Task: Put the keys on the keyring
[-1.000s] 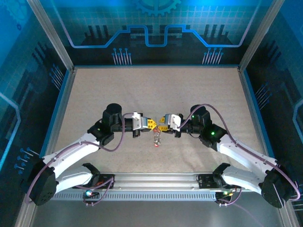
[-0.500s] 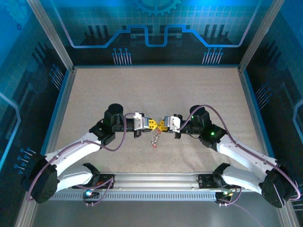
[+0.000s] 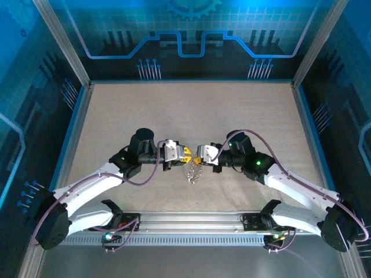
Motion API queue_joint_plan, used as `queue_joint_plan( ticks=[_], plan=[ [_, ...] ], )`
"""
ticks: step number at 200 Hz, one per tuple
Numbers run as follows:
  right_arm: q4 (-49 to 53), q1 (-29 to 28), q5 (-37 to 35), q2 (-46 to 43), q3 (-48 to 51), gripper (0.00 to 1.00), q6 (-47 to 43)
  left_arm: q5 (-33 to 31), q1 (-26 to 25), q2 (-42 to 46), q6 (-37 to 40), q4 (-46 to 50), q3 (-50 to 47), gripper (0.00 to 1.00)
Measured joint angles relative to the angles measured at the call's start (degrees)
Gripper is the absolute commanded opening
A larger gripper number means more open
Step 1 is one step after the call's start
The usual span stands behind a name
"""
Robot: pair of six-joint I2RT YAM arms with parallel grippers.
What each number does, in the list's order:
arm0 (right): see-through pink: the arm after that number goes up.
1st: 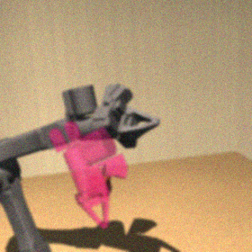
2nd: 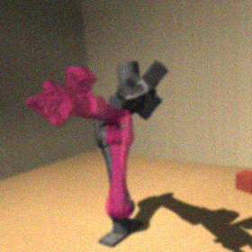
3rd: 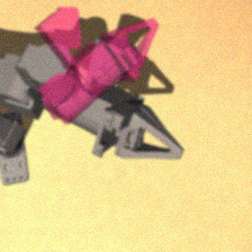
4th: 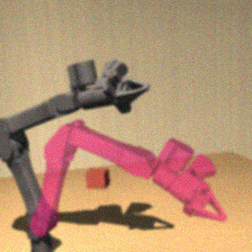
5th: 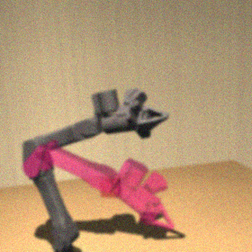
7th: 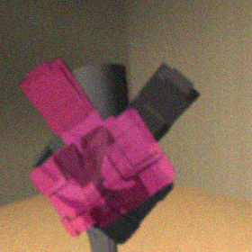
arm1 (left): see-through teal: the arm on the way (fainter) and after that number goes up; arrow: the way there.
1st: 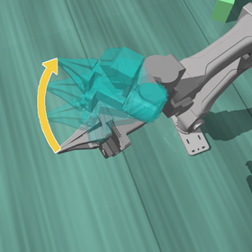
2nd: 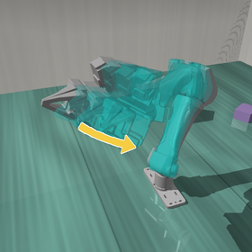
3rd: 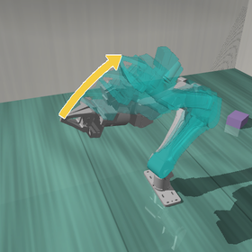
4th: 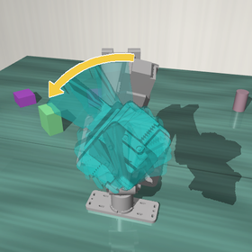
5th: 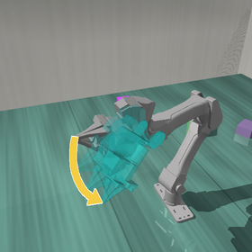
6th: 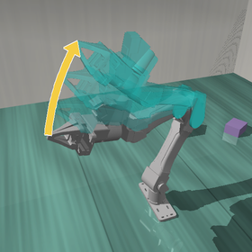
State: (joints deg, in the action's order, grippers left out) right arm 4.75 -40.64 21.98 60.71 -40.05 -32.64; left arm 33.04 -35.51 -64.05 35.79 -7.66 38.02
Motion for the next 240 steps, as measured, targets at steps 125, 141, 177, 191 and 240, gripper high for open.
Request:
queue_joint_plan(
  ticks=[125,141,177,191,240],
  plan=[
    [1.7,-0.31,-3.76,1.4,-0.57,0.0,0.02,-1.53,-1.84,0.72,3.32,5.03,1.68,0.36],
    [1.64,-0.31,-3.43,1.4,-0.57,0.0,0.02,-1.55,-1.86,0.81,3.19,4.35,1.62,0.34],
    [1.68,-0.31,-2.43,1.4,-0.57,0.0,0.02,-1.51,-1.86,-1.77,2.99,4.37,1.7,0.27],
    [1.64,-0.31,-2.19,1.4,-0.57,0.0,0.04,-1.55,-1.86,-2.47,3.13,4.55,1.95,0.25],
    [0.79,-0.31,-0.96,1.4,-0.57,0.0,0.02,-2.01,-1.86,-2.67,3.17,5.18,3.13,0.16]
  ],
)
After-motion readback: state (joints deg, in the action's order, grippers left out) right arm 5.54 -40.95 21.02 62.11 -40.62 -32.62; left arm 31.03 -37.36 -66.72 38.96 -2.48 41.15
